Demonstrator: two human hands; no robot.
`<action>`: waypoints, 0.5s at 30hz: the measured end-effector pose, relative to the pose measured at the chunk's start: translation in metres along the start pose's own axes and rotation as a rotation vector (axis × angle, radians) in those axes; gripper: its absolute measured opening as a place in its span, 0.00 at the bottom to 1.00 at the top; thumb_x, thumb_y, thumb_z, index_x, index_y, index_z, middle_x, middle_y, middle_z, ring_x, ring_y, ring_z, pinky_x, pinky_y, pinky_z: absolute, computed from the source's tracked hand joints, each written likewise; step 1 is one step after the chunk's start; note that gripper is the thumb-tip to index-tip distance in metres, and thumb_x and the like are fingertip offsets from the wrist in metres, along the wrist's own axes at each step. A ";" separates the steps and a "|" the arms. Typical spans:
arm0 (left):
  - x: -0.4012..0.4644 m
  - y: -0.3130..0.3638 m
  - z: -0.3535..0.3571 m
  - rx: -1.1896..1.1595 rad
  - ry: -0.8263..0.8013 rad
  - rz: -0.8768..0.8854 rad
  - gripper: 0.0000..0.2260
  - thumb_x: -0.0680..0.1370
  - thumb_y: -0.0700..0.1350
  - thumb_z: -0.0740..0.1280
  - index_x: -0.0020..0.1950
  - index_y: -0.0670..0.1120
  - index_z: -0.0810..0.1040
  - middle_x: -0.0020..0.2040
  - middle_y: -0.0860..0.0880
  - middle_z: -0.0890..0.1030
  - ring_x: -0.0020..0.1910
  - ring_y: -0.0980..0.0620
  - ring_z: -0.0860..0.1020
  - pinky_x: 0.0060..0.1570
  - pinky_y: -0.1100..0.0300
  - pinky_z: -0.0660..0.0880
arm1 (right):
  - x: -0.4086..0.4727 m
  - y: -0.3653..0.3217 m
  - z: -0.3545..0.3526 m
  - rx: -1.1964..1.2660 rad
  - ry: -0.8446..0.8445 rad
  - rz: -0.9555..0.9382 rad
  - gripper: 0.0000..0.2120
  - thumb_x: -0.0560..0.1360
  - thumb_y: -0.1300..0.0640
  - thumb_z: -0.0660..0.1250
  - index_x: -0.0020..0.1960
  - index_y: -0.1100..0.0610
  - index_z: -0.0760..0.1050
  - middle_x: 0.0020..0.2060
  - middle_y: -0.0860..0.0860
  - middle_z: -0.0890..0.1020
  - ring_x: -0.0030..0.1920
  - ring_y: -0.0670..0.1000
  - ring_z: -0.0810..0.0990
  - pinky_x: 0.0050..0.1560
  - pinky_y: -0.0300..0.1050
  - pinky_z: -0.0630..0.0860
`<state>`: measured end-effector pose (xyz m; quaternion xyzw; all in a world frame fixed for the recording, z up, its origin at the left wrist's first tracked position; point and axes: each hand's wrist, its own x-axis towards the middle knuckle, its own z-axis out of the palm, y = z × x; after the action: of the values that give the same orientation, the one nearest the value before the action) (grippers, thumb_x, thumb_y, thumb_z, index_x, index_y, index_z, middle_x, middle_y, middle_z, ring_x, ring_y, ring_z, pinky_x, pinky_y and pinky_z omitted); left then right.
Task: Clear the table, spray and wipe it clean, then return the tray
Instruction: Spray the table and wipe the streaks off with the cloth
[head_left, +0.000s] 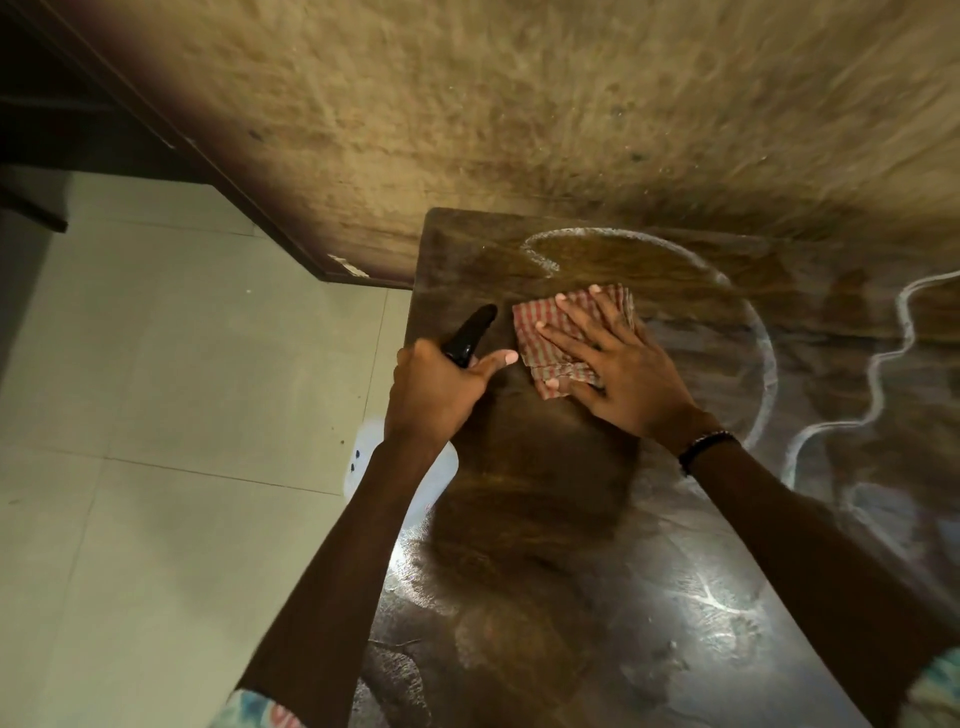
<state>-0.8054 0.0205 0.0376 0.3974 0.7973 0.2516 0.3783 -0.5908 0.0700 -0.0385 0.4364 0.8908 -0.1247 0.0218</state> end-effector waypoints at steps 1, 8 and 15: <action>0.001 0.003 0.002 0.023 0.007 0.020 0.22 0.66 0.57 0.76 0.46 0.42 0.76 0.45 0.46 0.80 0.44 0.49 0.78 0.45 0.59 0.75 | 0.001 -0.001 0.000 0.002 -0.004 0.004 0.31 0.75 0.40 0.51 0.77 0.44 0.54 0.77 0.50 0.54 0.77 0.58 0.48 0.72 0.63 0.58; 0.012 0.007 -0.003 0.073 0.053 0.032 0.25 0.67 0.57 0.75 0.50 0.38 0.77 0.48 0.41 0.82 0.47 0.44 0.81 0.46 0.57 0.77 | 0.000 -0.004 -0.002 -0.002 0.017 -0.003 0.30 0.75 0.40 0.51 0.77 0.46 0.57 0.77 0.51 0.57 0.77 0.59 0.51 0.71 0.62 0.58; 0.021 0.003 -0.010 0.041 0.100 0.018 0.26 0.67 0.58 0.75 0.50 0.37 0.79 0.46 0.41 0.83 0.45 0.44 0.81 0.44 0.58 0.77 | 0.000 -0.002 0.000 -0.006 0.019 -0.001 0.31 0.76 0.40 0.51 0.77 0.45 0.56 0.77 0.51 0.56 0.77 0.59 0.50 0.72 0.62 0.57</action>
<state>-0.8207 0.0379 0.0371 0.3992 0.8166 0.2580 0.3276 -0.5919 0.0691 -0.0378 0.4369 0.8916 -0.1180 0.0148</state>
